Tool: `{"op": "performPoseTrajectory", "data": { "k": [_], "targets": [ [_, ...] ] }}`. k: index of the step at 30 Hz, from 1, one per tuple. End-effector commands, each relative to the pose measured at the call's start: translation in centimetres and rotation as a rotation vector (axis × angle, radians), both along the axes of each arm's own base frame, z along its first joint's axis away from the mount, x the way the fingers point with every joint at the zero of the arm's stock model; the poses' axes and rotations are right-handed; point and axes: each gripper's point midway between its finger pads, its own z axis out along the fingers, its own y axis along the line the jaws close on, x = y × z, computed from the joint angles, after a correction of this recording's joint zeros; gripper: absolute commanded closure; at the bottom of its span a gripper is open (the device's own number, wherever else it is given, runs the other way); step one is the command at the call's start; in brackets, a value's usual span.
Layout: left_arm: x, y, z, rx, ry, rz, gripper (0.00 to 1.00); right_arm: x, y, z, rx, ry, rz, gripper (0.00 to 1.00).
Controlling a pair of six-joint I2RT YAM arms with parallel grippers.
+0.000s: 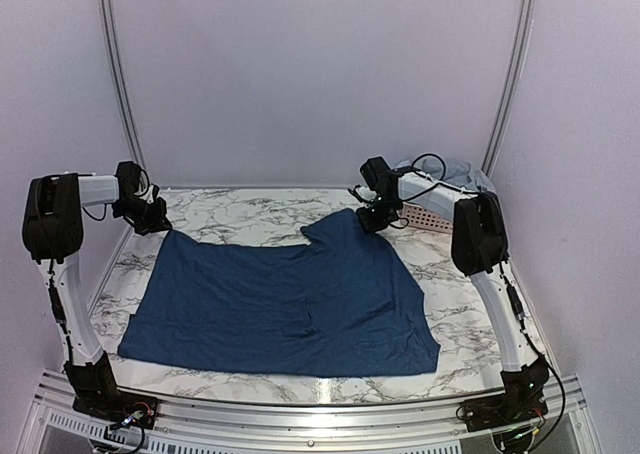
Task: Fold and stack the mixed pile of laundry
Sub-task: Pick up the 1/3-folded T-shirt from the center of the board, then fold the 1/3-folded T-shirt at the center of the board.
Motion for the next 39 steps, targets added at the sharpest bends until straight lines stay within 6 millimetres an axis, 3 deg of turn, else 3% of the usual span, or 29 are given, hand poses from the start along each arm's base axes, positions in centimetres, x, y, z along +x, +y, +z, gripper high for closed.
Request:
{"op": "performPoseTrajectory", "data": {
  "k": [1, 4, 6, 12, 23, 28, 39],
  "targets": [
    [0.3, -0.2, -0.2, -0.014, -0.013, -0.002, 1.0, -0.1, -3.8, -1.9, -0.022, 0.076, -0.06, 1.0],
    [0.6, -0.2, 0.6, -0.013, -0.04, -0.003, 1.0, 2.0, -4.1, 1.9, 0.046, -0.007, -0.072, 1.0],
    [0.9, -0.2, 1.5, -0.012, -0.072, -0.006, 1.0, 2.5, -3.2, 4.4, 0.122, -0.041, -0.056, 1.0],
    [0.9, -0.3, 3.8, 0.004, -0.133, -0.023, 1.0, 1.6, -1.4, 8.3, 0.23, -0.078, -0.021, 1.0],
    [-1.4, -0.4, 5.7, 0.039, -0.168, -0.055, 1.0, -2.8, -1.4, 11.0, 0.243, -0.092, 0.009, 1.0],
    [-3.3, -0.2, 6.5, 0.07, -0.177, -0.05, 1.0, -5.5, -1.7, 11.2, 0.248, -0.082, 0.007, 1.0],
    [-8.3, 0.1, 5.7, 0.133, -0.141, -0.057, 1.0, -11.4, -2.2, 12.4, 0.269, -0.086, 0.0, 1.0]
  ]
}}
